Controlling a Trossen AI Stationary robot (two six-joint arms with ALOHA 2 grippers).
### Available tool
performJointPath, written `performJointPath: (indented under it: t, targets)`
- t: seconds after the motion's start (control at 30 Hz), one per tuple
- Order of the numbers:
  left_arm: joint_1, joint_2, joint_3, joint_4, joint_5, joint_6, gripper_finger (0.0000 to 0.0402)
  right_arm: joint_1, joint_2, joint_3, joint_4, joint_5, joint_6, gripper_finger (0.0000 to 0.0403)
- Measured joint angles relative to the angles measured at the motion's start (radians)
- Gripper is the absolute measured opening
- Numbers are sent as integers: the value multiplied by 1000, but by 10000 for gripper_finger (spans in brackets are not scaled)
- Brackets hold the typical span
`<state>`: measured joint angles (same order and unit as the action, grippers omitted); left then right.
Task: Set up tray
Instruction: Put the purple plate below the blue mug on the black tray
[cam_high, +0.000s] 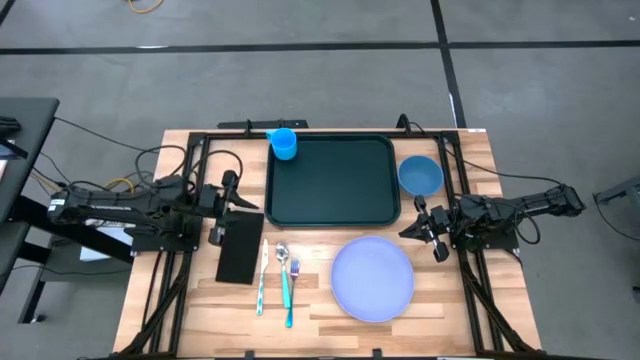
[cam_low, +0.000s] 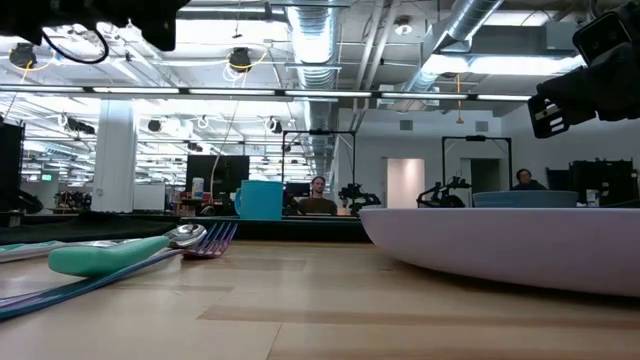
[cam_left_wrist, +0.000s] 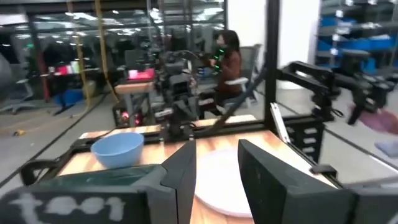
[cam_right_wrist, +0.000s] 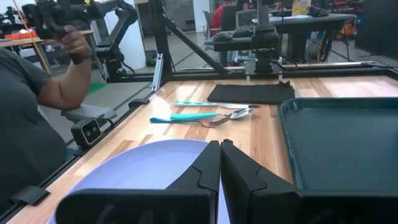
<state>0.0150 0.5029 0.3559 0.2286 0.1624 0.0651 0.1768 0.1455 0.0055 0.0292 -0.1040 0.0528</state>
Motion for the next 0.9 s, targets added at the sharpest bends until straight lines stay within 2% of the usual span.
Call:
performJointPath:
  t: [0.17,0.4,0.57,0.63,0.73,0.8,0.9]
  targets:
    - [1,0,9,-28,-46,-20,108,-2,0,0,18,3,0,5]
    - [2,1,9,-114,-188,-58,108,-6,0,0,316,1,52,5]
    - [2,2,9,-181,-199,-53,108,-12,-1,3,511,12,71,5]
    - [2,1,9,-171,-190,-41,108,-24,1,17,555,97,-1,5]
    - [2,1,9,-169,-187,-37,108,-37,-2,43,618,344,-15,5]
    - [2,1,9,-171,-194,-45,108,-46,0,49,588,459,-10,5]
    - [2,1,9,-178,-196,-57,108,-61,13,72,498,481,39,5]
